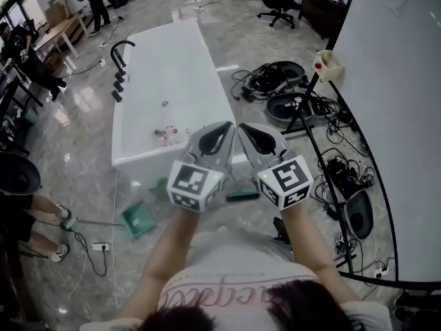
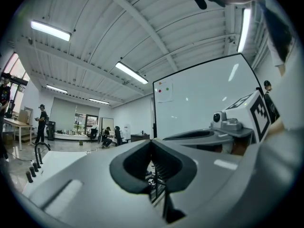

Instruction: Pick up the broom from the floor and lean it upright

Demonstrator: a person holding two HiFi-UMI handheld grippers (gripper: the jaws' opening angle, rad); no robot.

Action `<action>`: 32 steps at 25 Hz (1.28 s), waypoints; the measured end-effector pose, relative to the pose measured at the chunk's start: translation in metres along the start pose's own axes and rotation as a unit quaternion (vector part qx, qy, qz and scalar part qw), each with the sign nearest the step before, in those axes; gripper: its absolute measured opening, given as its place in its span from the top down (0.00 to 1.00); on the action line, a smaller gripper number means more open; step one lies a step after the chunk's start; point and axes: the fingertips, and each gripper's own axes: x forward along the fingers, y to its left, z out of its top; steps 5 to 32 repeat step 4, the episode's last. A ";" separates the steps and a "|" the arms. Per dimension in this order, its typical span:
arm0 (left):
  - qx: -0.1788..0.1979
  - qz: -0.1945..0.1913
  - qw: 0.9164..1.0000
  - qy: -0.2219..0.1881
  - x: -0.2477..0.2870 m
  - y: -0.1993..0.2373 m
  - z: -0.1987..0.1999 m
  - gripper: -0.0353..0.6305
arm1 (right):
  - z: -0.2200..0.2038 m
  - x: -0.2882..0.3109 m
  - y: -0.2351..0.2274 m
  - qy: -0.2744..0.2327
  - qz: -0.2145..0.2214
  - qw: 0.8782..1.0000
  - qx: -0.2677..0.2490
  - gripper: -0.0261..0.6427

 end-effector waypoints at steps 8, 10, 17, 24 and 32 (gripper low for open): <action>-0.007 0.003 1.000 -0.002 -0.002 -0.001 -0.002 0.95 | -0.006 0.000 0.005 0.006 0.005 1.000 0.006 0.96; -0.007 0.003 1.000 -0.002 -0.002 -0.001 -0.002 0.95 | -0.006 0.000 0.005 0.006 0.005 1.000 0.006 0.96; -0.007 0.003 1.000 -0.002 -0.002 -0.001 -0.002 0.95 | -0.006 0.000 0.005 0.006 0.005 1.000 0.006 0.96; -0.007 0.003 1.000 -0.002 -0.002 -0.001 -0.002 0.95 | -0.006 0.000 0.005 0.006 0.005 1.000 0.006 0.96; -0.007 0.003 1.000 -0.002 -0.002 -0.001 -0.002 0.95 | -0.006 0.000 0.005 0.006 0.005 1.000 0.006 0.96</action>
